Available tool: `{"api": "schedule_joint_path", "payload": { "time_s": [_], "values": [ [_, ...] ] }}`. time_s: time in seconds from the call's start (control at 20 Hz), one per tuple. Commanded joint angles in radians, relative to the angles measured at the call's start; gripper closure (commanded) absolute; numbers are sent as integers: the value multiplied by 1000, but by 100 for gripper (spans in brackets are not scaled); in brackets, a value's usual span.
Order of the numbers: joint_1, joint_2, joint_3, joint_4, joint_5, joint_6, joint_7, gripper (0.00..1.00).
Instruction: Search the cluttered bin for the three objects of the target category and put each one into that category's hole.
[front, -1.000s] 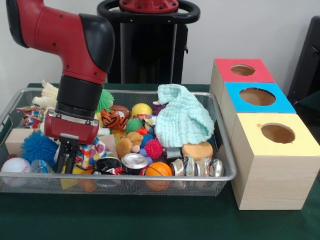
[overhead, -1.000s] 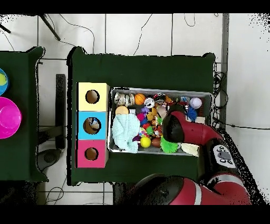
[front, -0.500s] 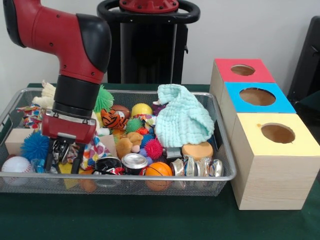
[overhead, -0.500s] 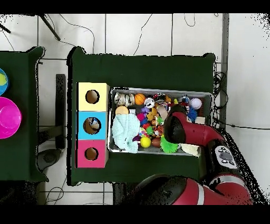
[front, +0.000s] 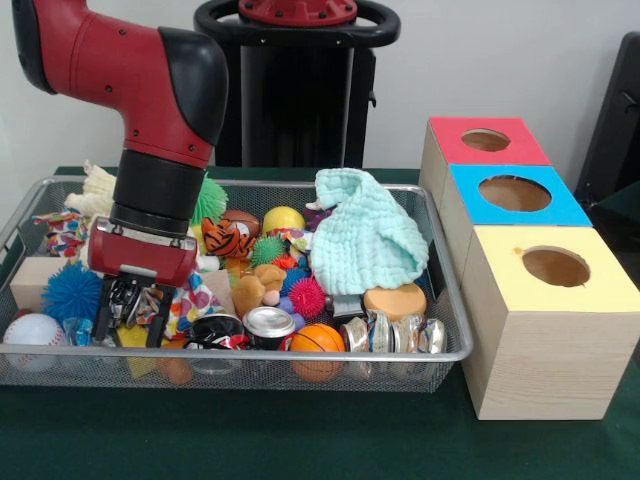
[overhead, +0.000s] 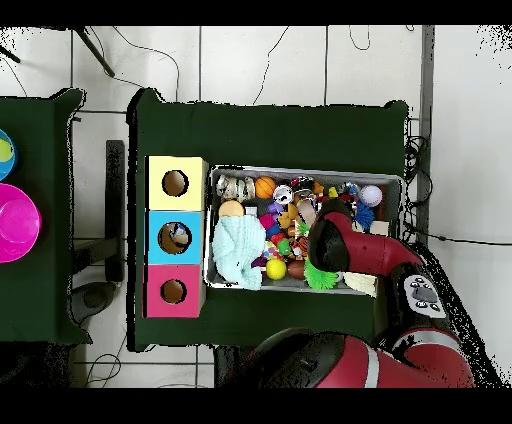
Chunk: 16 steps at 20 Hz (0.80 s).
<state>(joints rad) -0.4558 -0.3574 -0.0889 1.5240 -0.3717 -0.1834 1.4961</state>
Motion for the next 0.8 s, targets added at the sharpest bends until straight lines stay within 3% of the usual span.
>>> {"api": "schedule_joint_path", "payload": {
  "time_s": [0.05, 0.25, 0.55, 0.8],
  "values": [
    [-61, -40, 103, 78, -65, 192, 50, 0],
    [-60, -94, 94, 102, -69, 229, 39, 0],
    [-102, -156, 147, 130, -85, 310, 9, 0],
    [-115, -99, 152, 78, -121, 256, 20, 0]
  ]
}}
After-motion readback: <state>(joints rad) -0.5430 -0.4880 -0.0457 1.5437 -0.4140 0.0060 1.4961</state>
